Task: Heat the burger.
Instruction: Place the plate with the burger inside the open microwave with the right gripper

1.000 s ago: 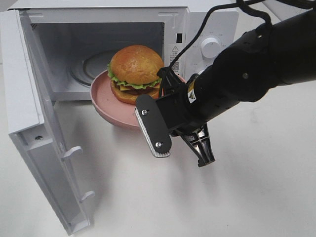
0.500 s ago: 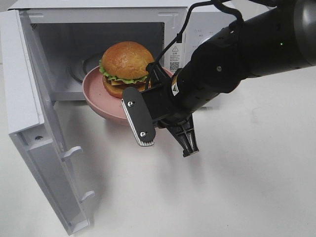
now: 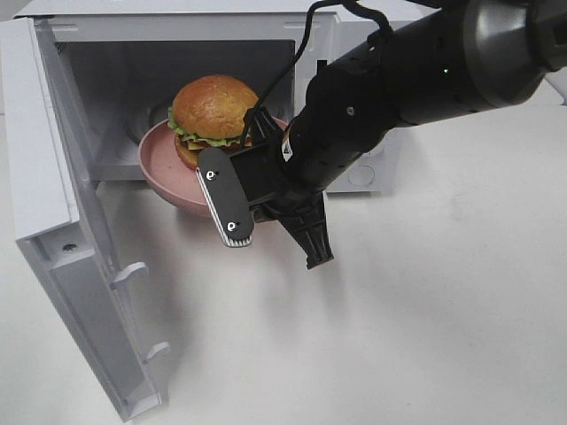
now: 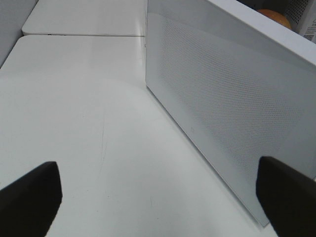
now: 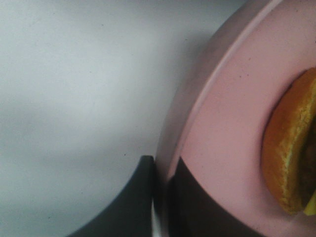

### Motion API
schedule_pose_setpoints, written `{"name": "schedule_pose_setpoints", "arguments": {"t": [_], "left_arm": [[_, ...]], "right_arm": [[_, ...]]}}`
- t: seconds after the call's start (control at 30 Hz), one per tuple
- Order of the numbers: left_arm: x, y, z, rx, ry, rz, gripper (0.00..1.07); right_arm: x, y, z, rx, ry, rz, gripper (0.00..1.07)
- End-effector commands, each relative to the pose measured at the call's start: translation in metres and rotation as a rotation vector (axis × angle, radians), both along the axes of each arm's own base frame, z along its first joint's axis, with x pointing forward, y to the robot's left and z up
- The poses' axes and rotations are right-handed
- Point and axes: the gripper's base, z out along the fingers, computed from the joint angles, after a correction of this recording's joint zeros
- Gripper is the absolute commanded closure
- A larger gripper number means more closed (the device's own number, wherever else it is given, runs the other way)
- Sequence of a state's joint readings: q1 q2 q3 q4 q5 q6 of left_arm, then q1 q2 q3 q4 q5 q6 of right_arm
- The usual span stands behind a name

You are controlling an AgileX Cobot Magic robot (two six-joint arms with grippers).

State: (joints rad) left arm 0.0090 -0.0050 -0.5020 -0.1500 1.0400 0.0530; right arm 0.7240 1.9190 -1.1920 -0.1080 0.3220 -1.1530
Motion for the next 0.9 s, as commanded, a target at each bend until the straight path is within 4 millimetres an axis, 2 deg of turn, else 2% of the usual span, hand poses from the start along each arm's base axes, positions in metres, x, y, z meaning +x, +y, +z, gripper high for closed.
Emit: {"name": "schedule_pose_setpoints", "arguments": {"t": [0.03,0.9], "left_arm": [[-0.003,0.000,0.000,-0.005,-0.020,0.005,0.07],[-0.003,0.000,0.000,-0.005,-0.020,0.005,0.07]], "right_arm": [[0.007,0.007,0.014,0.052,-0.069,0.012,1.07],[0.049,0.041,0.000,0.063,-0.100,-0.023,1.07]]}}
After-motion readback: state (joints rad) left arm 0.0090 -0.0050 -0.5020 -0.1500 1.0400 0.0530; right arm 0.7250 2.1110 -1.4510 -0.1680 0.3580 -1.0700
